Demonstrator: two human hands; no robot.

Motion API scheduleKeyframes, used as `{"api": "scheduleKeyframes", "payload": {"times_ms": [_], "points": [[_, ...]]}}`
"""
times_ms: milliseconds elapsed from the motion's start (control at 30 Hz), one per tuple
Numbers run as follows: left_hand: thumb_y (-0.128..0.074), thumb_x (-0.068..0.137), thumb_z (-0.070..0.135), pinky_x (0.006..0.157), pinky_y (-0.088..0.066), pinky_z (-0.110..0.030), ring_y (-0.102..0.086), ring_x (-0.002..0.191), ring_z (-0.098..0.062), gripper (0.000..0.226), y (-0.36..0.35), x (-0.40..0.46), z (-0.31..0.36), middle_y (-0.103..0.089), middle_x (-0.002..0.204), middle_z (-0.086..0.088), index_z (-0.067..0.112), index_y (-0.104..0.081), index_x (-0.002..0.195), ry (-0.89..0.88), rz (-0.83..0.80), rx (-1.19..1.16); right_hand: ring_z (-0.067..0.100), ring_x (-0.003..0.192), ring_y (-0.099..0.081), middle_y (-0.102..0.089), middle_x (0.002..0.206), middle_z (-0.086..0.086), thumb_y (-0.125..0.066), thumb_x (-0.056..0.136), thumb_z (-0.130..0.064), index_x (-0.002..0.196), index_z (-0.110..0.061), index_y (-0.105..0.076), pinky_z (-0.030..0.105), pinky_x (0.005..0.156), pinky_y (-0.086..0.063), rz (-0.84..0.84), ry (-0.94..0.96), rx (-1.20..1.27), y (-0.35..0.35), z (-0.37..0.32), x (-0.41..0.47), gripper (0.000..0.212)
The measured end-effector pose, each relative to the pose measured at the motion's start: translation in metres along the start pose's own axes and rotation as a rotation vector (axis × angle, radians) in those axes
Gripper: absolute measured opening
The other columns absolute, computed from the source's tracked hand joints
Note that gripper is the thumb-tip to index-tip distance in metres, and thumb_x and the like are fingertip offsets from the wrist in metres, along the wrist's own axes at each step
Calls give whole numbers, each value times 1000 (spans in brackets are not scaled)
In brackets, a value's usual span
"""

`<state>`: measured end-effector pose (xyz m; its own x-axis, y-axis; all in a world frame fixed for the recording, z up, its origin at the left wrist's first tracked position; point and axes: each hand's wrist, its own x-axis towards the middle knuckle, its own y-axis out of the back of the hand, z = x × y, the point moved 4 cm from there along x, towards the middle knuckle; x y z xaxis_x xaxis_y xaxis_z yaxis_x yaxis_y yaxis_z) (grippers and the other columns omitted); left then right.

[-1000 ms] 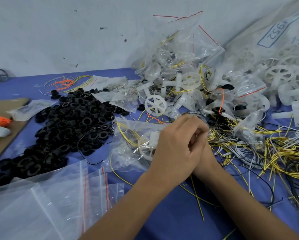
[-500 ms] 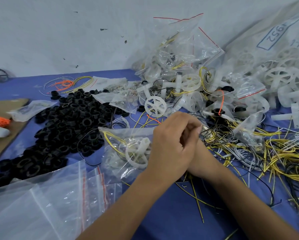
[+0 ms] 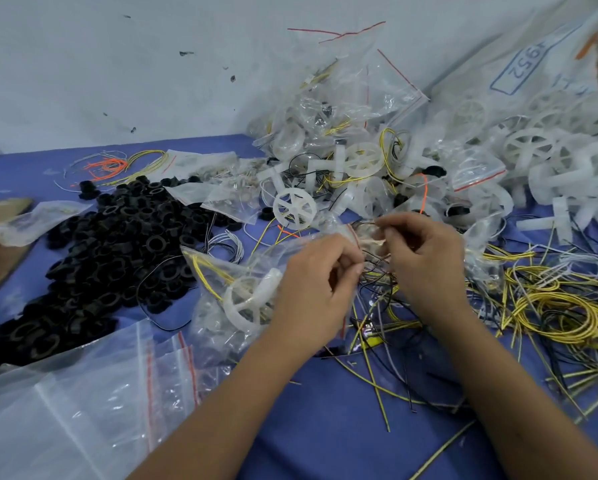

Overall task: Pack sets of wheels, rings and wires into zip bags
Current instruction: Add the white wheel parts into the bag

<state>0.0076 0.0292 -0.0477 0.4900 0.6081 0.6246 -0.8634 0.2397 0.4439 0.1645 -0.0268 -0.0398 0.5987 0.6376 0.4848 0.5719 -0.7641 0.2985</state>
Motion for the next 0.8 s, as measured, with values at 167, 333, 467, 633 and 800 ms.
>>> {"api": "scheduleKeyframes", "payload": {"times_ms": [167,333,467,633,800], "points": [[-70,90,13,63,-45,-17,-58,70,-9,16,-6,-3,-15,-63,78,9,29,-66,88,131,-148,-154,37,116,-50,-64,119,15,-67,91,-11,113,-13,-72,34,95,-34,120,138,-691,29,18,16,22],[-71,91,9,61,-49,-26,-58,68,-10,19,-8,-5,-20,-63,76,8,27,-66,86,176,-127,-154,43,136,-33,-44,150,18,-59,100,-29,141,-16,-55,48,112,-29,-131,-44,-904,19,37,18,43],[-67,88,1,62,-42,-16,-55,67,-7,19,-7,-3,-19,-58,73,10,19,-63,83,179,-63,-63,36,118,-43,-61,125,10,-71,91,-17,116,-12,-71,41,97,-40,-20,246,-662,6,13,14,25],[-60,93,1,73,-51,-34,-63,78,-15,13,11,1,-22,-66,82,4,14,-62,93,221,138,29,27,115,-39,-64,120,5,-64,94,-9,117,-16,-71,23,95,-28,-323,318,-487,-46,-1,24,26],[-49,96,-1,78,-39,-28,-56,93,-17,25,17,0,-21,-62,101,-2,14,-64,107,240,203,184,35,145,-15,-25,163,10,-55,95,-15,143,-39,-54,48,111,-27,-606,289,-686,-102,-4,50,54]]}}
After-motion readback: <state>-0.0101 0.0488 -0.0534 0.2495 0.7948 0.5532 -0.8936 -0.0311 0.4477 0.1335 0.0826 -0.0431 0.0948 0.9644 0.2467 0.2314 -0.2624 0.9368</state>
